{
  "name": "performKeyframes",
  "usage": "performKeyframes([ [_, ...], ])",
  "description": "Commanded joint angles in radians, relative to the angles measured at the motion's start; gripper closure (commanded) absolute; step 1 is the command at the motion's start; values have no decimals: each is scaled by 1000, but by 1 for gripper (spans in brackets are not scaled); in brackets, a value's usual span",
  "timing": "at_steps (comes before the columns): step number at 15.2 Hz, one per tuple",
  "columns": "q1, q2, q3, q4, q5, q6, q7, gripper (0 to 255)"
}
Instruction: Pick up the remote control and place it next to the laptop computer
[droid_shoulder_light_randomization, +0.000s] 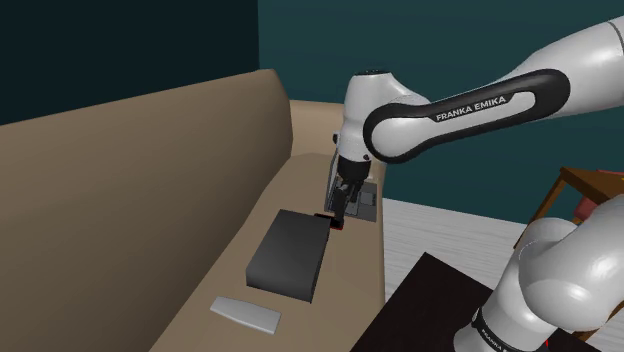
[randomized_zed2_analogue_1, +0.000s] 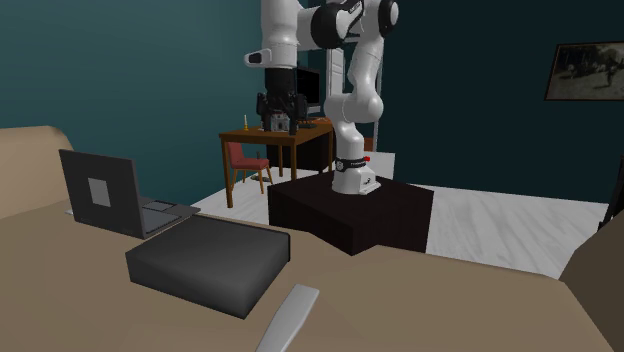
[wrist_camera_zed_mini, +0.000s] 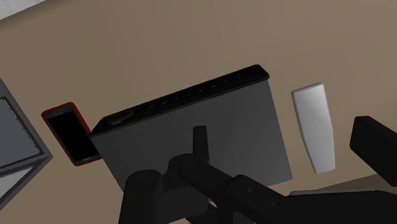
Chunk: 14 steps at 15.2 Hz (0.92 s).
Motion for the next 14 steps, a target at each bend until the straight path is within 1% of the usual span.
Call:
performKeyframes([
  [1,7,75,22,7,-3,72,14,0],
  [7,25,283,76,48,-44,246,61,0],
  [10,34,395,97,86,-86,320,96,0],
  [14,58,549,110,154,-162,402,154,0],
])
